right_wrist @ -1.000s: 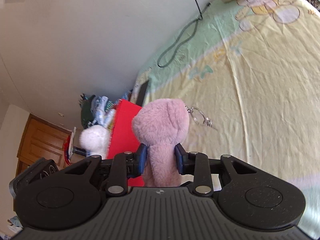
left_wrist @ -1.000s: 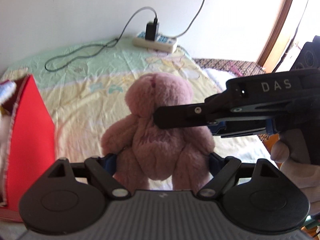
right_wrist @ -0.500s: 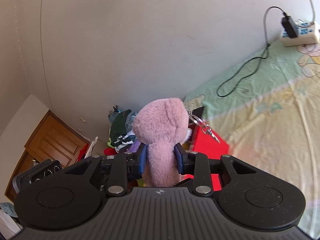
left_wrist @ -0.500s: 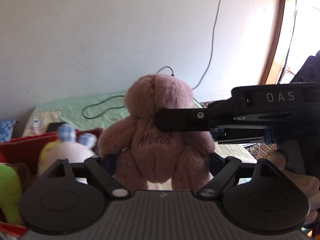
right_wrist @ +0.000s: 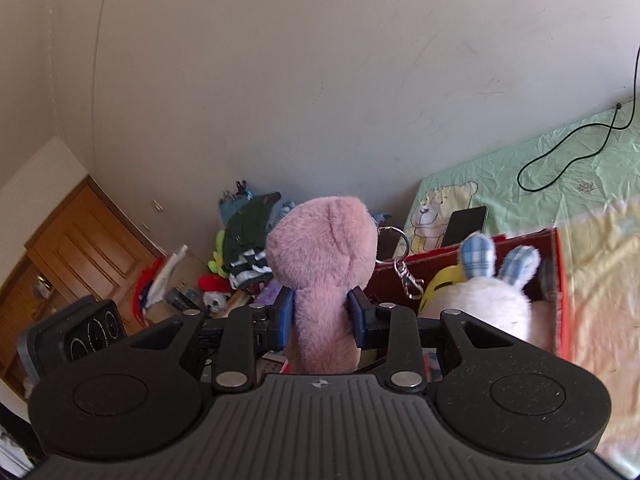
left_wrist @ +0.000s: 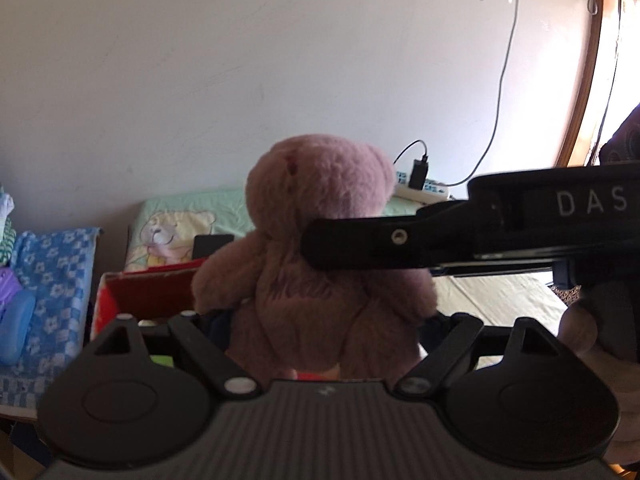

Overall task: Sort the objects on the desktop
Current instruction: 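Lift the pink bear with both grippers and carry it toward the red box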

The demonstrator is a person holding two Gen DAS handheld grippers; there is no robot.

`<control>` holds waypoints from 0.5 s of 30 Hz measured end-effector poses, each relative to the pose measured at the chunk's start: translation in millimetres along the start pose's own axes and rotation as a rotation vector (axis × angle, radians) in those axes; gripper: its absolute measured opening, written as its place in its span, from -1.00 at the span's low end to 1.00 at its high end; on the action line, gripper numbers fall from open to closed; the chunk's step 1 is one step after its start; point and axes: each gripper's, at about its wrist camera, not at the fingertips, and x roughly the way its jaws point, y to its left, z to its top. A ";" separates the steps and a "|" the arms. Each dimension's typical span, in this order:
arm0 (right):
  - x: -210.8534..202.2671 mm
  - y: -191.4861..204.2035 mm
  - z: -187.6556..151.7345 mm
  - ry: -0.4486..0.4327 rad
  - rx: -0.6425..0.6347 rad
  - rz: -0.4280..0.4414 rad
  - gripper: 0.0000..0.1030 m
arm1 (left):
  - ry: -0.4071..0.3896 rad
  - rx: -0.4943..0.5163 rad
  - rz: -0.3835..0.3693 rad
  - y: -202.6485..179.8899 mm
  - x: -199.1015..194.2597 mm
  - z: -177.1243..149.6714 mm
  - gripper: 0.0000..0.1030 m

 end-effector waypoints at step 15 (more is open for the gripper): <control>70.4 14.4 -20.1 0.111 -0.078 -0.265 -0.41 | 0.155 -0.135 -0.173 65.1 61.8 -30.2 0.65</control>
